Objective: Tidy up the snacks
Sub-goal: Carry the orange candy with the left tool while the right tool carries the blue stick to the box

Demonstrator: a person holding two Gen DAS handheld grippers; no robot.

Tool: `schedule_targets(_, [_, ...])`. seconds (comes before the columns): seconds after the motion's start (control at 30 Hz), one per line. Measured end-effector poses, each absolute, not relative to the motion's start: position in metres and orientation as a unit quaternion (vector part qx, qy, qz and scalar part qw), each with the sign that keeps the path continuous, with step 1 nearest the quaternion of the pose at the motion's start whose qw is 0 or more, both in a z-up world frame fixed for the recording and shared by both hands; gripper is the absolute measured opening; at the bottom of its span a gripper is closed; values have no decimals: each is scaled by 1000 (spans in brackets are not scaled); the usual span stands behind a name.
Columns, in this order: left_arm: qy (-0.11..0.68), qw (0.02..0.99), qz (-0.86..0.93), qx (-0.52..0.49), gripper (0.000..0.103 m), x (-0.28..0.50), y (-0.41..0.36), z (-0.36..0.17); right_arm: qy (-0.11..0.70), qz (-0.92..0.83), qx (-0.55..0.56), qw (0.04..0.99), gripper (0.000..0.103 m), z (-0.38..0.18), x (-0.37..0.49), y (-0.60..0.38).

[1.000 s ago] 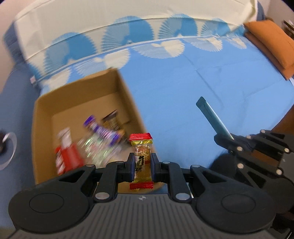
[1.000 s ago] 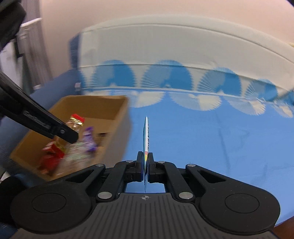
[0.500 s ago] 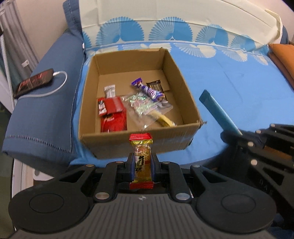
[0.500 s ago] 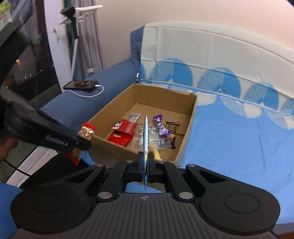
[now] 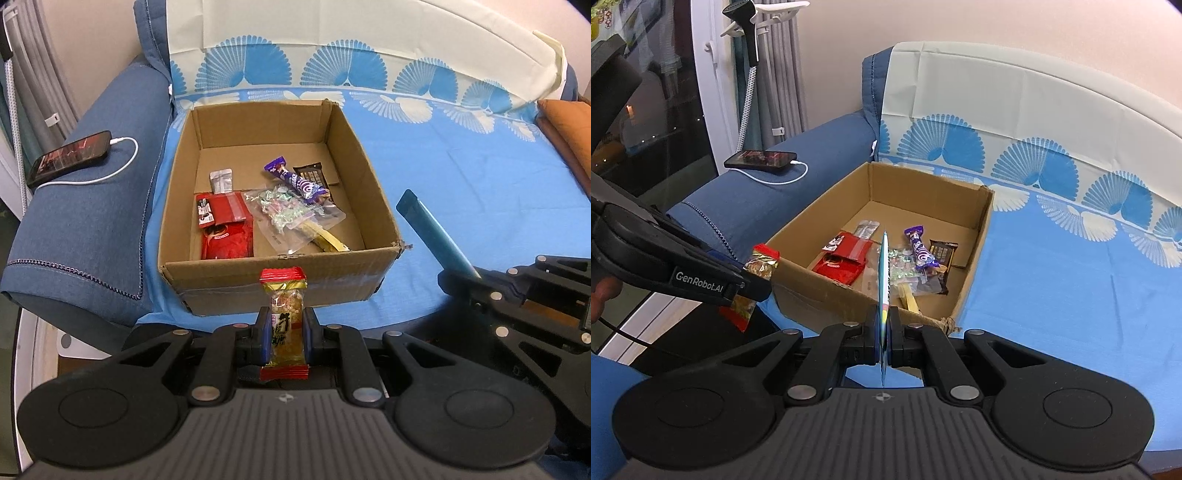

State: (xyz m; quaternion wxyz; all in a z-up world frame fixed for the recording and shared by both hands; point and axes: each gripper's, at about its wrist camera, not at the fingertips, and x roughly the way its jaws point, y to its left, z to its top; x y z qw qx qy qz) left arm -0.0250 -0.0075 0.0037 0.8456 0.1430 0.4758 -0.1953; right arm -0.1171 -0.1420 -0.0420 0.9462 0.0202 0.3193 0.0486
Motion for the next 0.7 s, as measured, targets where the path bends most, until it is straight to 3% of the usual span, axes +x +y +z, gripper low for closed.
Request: schedule_targets(0.7, [469, 857, -177, 118, 18, 28, -10, 14, 334, 45, 21, 941, 4, -45, -87, -148])
